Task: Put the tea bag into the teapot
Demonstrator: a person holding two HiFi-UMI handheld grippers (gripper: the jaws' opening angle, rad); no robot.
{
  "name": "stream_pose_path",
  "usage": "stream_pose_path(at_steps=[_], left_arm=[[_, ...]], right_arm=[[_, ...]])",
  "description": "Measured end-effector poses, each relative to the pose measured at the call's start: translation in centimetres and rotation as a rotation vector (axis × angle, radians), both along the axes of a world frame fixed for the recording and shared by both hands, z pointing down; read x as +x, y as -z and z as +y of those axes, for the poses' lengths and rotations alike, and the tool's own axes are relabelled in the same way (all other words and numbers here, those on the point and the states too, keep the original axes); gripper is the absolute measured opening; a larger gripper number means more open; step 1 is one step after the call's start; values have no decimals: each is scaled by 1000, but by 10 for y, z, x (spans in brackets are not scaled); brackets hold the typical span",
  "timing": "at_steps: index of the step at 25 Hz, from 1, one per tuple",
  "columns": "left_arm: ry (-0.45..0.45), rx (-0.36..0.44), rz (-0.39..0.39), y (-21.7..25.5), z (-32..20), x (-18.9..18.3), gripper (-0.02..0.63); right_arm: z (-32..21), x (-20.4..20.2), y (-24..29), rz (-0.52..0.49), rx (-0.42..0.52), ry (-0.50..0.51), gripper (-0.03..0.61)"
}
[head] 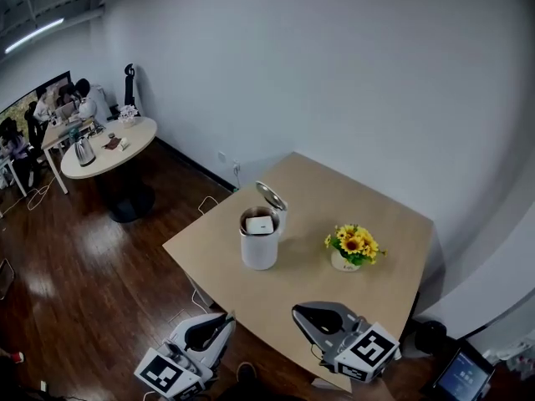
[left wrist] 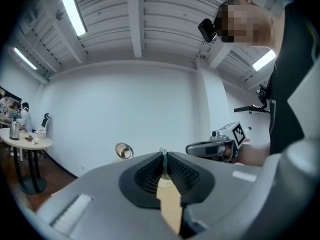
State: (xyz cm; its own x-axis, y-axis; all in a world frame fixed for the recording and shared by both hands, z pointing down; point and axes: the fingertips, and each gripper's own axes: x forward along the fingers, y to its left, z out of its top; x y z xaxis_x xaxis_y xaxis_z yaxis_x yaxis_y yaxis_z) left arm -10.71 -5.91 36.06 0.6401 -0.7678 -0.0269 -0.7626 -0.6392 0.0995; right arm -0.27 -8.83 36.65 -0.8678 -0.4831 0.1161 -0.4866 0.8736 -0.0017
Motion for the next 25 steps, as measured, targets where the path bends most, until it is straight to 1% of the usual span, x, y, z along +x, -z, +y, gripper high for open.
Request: stream_pose_path(at_steps=[6, 9, 12, 16, 20, 22, 25], left_arm=[[-47, 3, 9, -2, -54, -29, 35], [-92, 7, 0, -3, -71, -35, 35], [-125, -19, -10, -10, -90, -39, 35], [-139, -39, 6, -17, -117, -39, 35], [-136, -60, 7, -25, -149, -36, 35], [-134, -60, -1, -26, -164, -31, 35], [-129, -78, -36, -29, -184, -27, 35]], right_arm=[[-50, -28, -2, -2, -14, -57, 2], [-68, -36, -3, -6, -21, -87, 2], [-85, -41, -6, 7, -29, -117, 2], [-102, -43, -12, 22, -49, -133, 2], [-121, -43, -18, 32, -59, -137, 2], [-133, -41, -19, 27, -64, -132, 2], [-153, -36, -17, 18, -68, -127, 2]])
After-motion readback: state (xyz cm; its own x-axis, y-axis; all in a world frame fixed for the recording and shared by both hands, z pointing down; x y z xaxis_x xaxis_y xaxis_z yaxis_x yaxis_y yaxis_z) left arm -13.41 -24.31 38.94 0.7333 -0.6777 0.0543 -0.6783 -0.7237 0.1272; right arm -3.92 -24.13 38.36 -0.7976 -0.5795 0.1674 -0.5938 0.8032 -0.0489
